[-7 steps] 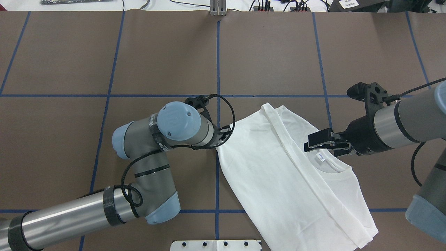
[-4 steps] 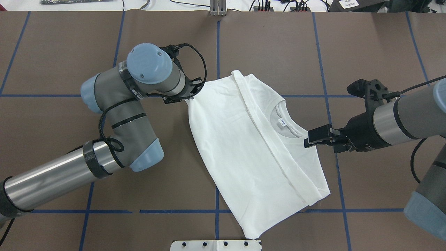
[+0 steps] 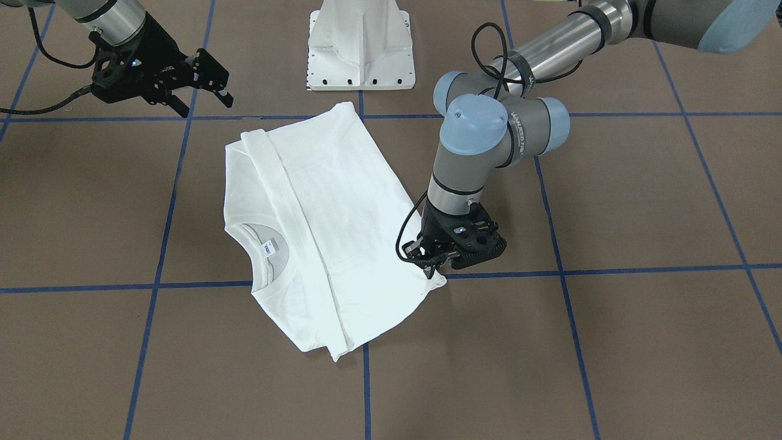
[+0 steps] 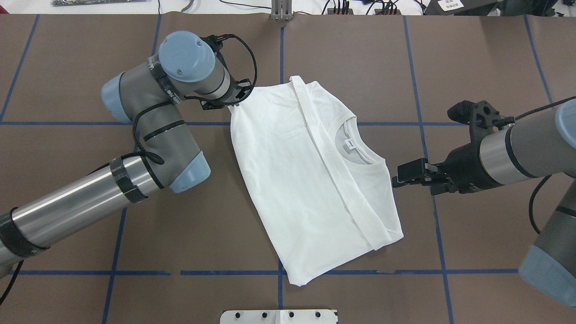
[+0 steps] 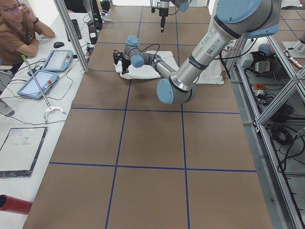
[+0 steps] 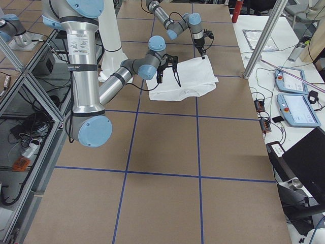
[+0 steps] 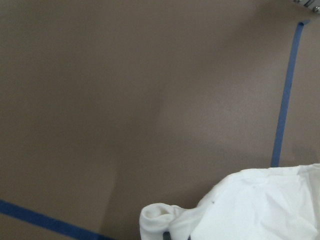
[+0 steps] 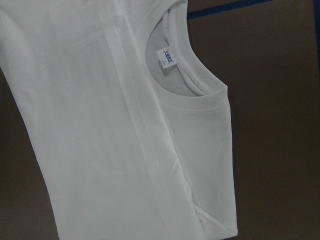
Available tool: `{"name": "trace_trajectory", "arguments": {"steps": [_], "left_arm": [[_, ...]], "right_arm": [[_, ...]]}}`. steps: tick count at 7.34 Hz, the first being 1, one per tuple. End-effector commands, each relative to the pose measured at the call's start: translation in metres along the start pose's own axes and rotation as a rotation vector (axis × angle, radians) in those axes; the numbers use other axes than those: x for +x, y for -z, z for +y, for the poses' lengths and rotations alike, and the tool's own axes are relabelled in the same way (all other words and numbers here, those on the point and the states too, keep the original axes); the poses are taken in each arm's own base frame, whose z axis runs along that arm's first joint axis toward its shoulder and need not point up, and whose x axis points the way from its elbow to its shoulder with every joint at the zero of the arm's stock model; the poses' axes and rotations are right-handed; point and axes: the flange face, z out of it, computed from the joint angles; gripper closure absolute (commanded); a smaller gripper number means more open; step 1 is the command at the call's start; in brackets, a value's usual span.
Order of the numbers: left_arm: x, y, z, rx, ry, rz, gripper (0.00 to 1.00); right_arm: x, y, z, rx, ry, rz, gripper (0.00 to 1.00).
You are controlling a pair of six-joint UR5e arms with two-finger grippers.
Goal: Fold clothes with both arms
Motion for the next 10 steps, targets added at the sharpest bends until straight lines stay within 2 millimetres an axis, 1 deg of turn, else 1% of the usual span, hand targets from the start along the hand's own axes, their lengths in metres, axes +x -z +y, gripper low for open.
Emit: {"name": "trace_trajectory", "arguments": {"steps": [1, 2, 3, 4, 5, 6, 7, 8, 9, 10], "left_arm": [[0.007, -0.028, -0.031, 0.085, -0.036, 0.031, 1.0], [-0.005, -0.042, -0.045, 0.127, -0.041, 0.034, 1.0], [-0.005, -0.043, -0.05, 0.139, -0.051, 0.075, 1.0], [-0.001, -0.039, -0.051, 0.162, -0.072, 0.11, 1.0], [-0.001, -0.039, -0.051, 0.174, -0.073, 0.114, 1.0], [-0.002, -0.038, -0.056, 0.179, -0.07, 0.113, 0.77], [-0.003, -0.038, -0.057, 0.182, -0.075, 0.11, 0.15], [-0.007, -0.033, -0.071, 0.196, -0.092, 0.105, 0.0], [-0.009, -0.013, -0.099, 0.192, -0.108, 0.116, 0.0], [-0.027, -0.002, -0.101, 0.088, -0.131, 0.105, 0.0]], "right_arm": [[-0.008, -0.004, -0.005, 0.005, 0.006, -0.009, 0.0], [-0.009, -0.008, -0.007, 0.003, 0.004, -0.006, 0.0], [-0.013, -0.01, -0.009, 0.003, 0.007, -0.01, 0.0], [-0.02, -0.015, -0.013, 0.004, 0.01, -0.013, 0.0], [-0.024, -0.018, -0.014, 0.004, 0.014, -0.016, 0.0], [-0.027, -0.023, -0.011, 0.002, 0.02, -0.013, 0.0], [-0.027, -0.028, -0.009, 0.009, 0.025, -0.005, 0.0], [-0.028, -0.031, -0.008, 0.016, 0.028, -0.002, 0.0], [-0.035, -0.038, -0.012, 0.011, 0.03, 0.001, 0.0], [-0.038, -0.055, -0.011, 0.009, 0.067, 0.02, 0.0]]}}
